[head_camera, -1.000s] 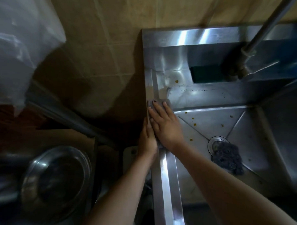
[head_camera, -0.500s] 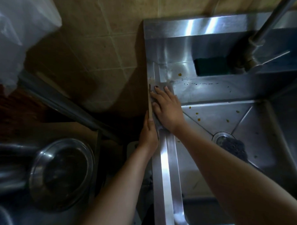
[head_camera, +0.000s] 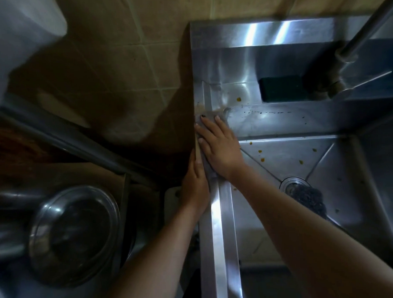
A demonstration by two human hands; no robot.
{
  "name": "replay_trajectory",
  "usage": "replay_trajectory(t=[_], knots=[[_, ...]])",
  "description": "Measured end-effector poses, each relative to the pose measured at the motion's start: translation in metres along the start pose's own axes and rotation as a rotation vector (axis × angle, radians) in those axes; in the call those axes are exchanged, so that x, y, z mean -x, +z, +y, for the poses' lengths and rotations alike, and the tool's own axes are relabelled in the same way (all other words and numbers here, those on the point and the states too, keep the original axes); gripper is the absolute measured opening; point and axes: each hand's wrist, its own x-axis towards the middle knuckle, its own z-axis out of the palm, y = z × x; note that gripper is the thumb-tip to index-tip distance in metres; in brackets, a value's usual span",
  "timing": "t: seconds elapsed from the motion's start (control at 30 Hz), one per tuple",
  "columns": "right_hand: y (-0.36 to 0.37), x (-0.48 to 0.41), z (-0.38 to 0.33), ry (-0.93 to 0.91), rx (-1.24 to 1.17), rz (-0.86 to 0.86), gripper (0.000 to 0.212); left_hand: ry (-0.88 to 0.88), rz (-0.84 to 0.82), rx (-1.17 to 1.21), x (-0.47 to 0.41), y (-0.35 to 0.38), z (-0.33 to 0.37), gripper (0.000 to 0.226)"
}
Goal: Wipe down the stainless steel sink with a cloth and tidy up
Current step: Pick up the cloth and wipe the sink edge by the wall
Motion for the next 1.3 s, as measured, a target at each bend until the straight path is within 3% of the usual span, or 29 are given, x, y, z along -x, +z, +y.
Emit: replay_trajectory(t=[0.13,0.27,0.57,0.8,1.07,1.3], knots=[[0.003,-0.029,0.008,0.008,0.006,0.018,0.045,0.085,0.147,-0.223,0.004,0.002,0.001,0.045],[0.003,-0.034,0.005,0.028,0.002,0.050,0.041,-0.105,0.044,-0.098,0.002,0.002,-0.003,0.045],[-0.002,0.019,-0.008,-0.006,-0.121,0.038,0.036,-0.095,0.014,0.162,-0.004,0.001,0.001,0.056],[0.004,-0.007,0.000,-0.003,-0.035,0.059,0.040,-0.057,-0.031,0.091,-0.002,-0.002,0.001,0.051],[0.004,-0.062,0.012,0.096,-0.032,0.090,0.046,-0.182,0.046,-0.098,-0.003,0.002,-0.004,0.055],[0.004,-0.034,-0.006,0.157,0.013,0.059,0.045,-0.133,0.090,-0.155,-0.002,0.004,-0.008,0.060]])
